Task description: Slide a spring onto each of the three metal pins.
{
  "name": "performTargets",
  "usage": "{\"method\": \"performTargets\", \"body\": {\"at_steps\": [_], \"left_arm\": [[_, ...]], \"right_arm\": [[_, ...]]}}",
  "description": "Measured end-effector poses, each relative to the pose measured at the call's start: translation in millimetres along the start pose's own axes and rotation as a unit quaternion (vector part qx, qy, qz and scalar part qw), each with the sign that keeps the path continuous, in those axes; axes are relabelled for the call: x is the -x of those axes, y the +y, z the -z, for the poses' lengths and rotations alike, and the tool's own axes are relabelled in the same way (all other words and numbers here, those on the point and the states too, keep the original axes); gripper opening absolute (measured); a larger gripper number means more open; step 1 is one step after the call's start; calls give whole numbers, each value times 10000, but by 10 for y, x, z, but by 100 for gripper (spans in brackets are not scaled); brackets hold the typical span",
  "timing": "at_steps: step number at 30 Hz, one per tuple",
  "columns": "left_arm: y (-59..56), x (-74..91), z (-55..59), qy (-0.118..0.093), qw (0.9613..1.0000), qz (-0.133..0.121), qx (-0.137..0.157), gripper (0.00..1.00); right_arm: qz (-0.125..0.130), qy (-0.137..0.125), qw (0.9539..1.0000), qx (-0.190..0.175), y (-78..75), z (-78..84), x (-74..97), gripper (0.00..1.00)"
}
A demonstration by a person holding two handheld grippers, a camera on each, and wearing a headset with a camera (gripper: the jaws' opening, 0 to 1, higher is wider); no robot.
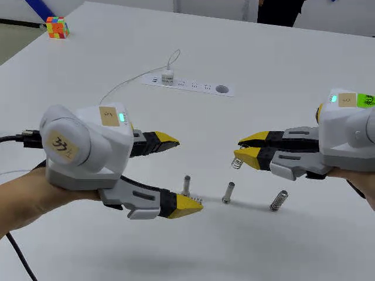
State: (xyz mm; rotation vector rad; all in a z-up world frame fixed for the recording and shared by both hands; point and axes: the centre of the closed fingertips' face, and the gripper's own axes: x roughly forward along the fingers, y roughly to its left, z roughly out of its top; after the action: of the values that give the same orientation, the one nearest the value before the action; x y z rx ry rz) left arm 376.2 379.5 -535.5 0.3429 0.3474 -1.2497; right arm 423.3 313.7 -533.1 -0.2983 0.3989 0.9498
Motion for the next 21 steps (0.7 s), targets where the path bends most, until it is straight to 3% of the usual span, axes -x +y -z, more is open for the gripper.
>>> {"method": "performTargets", "body": {"at_steps": [6, 21], "left_arm": [[60, 23, 56, -53, 9995, -171, 256, 79], [120, 46, 241, 60, 9980, -312, 539, 81]], "right_arm": [[-12, 136, 9999, -35, 24, 139, -65, 10], [-38, 340, 9992, -202, 20, 383, -172, 11]]}}
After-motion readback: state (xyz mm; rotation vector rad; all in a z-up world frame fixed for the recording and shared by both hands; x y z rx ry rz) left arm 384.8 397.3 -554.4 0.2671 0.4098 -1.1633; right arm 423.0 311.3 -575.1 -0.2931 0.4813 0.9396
